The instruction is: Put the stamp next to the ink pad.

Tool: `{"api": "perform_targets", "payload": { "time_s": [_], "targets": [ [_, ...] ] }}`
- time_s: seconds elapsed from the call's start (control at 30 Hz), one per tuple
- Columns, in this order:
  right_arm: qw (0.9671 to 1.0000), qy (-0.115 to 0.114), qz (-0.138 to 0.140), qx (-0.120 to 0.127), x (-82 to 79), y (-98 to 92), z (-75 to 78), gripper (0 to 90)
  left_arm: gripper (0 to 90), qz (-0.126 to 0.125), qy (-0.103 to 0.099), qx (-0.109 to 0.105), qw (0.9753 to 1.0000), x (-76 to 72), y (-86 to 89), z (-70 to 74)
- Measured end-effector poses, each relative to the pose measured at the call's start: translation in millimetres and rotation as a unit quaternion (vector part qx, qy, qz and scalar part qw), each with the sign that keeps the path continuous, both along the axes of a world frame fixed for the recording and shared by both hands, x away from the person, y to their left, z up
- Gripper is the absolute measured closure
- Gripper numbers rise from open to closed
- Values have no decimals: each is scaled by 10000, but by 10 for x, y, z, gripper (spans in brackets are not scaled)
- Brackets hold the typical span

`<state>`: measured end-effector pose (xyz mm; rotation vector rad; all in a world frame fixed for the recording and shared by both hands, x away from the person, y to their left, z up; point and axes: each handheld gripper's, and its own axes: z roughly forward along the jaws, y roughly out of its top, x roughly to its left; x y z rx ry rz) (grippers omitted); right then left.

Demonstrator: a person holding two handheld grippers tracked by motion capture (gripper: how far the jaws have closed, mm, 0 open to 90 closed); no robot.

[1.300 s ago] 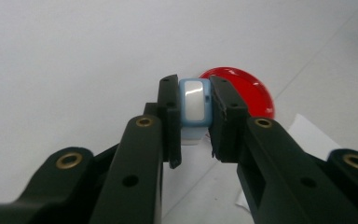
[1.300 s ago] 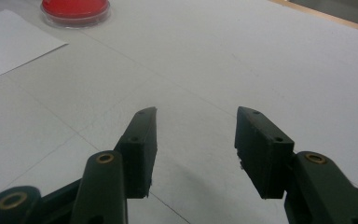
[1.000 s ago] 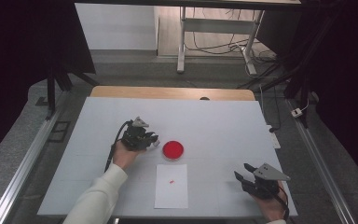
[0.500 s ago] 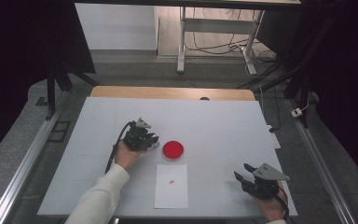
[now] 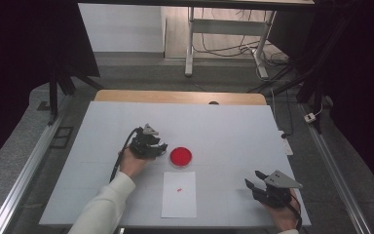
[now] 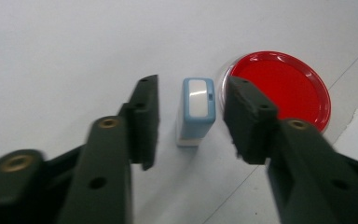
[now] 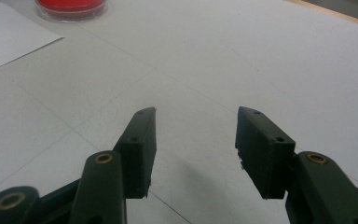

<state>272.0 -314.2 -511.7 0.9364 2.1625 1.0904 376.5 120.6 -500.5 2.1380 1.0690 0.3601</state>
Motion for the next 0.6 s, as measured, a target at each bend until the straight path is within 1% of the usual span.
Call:
{"api": "perform_targets", "payload": {
  "time_s": [0.07, 0.23, 0.33, 0.47, 0.6],
  "targets": [
    [10000, -5, 11, 6, 1, 4, -2, 478, 436, 4, -50, 4, 10000, -15, -2, 14],
    [10000, 7, -3, -18, 4, -3, -3, 477, 360, 24, -120, -122, 9999, -43, 17, 50],
    [10000, 7, 8, -2, 4, -6, -2, 477, 306, 22, -164, -175, 9997, -84, 38, 78],
    [10000, -11, 71, 4, 2, -3, 1, 475, 288, -10, -269, -259, 9993, -187, 100, 128],
    [9999, -12, 126, 24, 3, -1, 2, 475, 276, -42, -351, -280, 9990, -303, 165, 162]
  ]
}}
